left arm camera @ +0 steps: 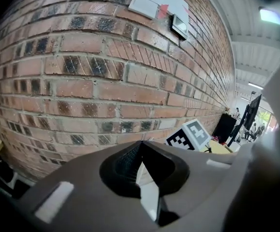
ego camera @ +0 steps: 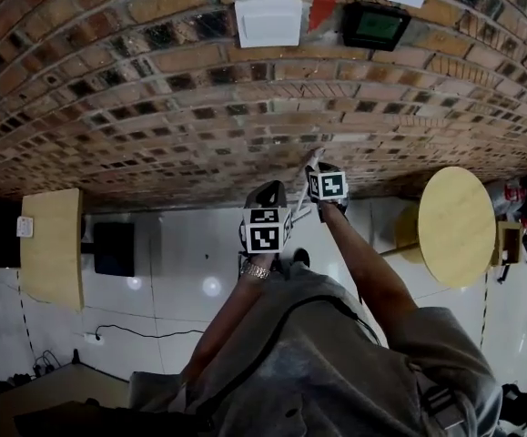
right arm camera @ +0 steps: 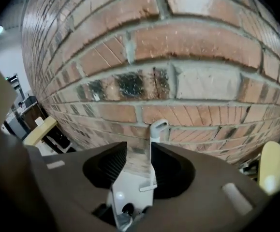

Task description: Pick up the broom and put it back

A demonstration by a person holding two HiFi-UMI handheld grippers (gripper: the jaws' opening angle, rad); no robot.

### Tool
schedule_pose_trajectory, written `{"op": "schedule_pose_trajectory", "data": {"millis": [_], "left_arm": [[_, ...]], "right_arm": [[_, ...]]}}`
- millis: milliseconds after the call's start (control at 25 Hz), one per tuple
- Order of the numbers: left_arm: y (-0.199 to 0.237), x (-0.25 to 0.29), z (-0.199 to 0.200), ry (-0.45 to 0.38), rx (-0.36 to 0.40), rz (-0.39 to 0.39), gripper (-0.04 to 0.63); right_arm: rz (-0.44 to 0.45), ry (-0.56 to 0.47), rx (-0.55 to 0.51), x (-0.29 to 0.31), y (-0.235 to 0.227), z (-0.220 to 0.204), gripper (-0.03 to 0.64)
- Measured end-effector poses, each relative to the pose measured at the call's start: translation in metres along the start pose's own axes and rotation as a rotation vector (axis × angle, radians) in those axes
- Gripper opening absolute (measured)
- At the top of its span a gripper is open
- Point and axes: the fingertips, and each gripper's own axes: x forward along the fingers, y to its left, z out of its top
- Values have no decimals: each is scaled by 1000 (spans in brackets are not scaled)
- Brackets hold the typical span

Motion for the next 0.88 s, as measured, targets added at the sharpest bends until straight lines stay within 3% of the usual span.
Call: {"op": "schedule_pose_trajectory", "data": {"millis": [160, 440, 560, 680, 880], "left_arm": [[15, 6, 9, -6, -16, 28, 5], [35, 14, 16, 2, -30, 77, 5], [41, 16, 15, 7, -39, 93, 5], [41, 20, 17, 10, -37, 95, 5], [28, 29, 23, 2, -19, 76, 5]], "right_arm": [[-53, 79, -2, 41, -21, -8, 153], [-123, 115, -15, 69, -36, 0, 153], [-166, 122, 41, 69, -44, -1, 97], [-141, 147, 72, 69, -43, -2, 97], [-34, 152, -45, 50, -38, -15, 95]]}}
